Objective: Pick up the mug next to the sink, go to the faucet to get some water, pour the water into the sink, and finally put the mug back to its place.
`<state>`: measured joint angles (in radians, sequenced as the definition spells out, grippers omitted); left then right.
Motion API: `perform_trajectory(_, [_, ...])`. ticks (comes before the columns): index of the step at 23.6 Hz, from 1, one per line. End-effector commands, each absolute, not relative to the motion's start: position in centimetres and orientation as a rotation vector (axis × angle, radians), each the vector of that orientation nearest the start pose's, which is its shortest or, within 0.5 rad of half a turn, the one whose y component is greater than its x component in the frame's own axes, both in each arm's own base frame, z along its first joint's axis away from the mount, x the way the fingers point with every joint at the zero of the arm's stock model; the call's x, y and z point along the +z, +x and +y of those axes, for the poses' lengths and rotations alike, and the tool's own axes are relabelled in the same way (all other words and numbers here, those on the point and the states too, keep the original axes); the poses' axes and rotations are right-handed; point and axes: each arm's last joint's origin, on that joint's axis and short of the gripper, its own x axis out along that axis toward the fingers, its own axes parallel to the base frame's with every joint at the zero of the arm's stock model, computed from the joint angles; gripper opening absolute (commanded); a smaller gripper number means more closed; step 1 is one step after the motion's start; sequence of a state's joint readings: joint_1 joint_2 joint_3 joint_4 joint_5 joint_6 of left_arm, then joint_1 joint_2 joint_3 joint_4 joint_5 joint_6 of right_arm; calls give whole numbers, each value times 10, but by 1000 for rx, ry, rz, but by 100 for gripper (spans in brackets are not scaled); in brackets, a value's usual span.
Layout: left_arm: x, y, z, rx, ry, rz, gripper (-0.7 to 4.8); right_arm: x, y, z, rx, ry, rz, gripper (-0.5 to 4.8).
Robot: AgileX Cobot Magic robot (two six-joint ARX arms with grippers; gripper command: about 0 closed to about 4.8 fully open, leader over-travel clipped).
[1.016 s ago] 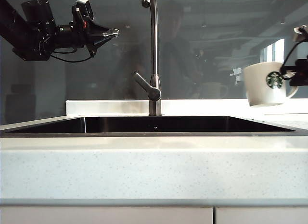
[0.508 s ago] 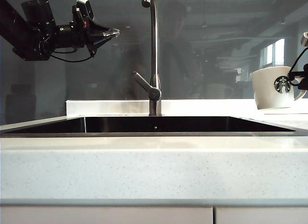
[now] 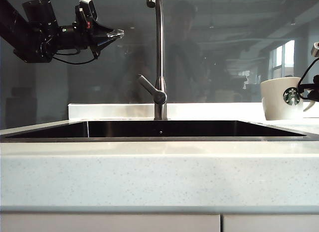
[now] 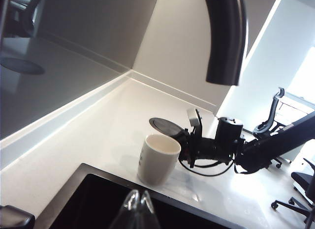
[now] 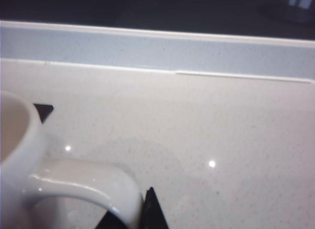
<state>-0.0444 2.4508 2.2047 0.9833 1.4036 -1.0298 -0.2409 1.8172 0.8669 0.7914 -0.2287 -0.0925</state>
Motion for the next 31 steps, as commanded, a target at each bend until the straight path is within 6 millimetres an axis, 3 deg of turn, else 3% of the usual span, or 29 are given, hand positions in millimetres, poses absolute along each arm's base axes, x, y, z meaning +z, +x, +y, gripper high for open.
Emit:
perform_trajectory(1, [325,525,-53,-1489,-321,108,-4,183,363,-81,12,-21,105,-1])
perform_trajectory(20, [325,525,-55,-1496,-319,111,-4,177,359,-80,9,-24,101,2])
perform_trajectory(23, [325,525,-56,-1497,-319,111,-4,176,359,-80,9,-24,101,92])
perform_trajectory(31, [325,525,-56,-1497,-319,112,-4,176,357,-85,-4,-21,111,99])
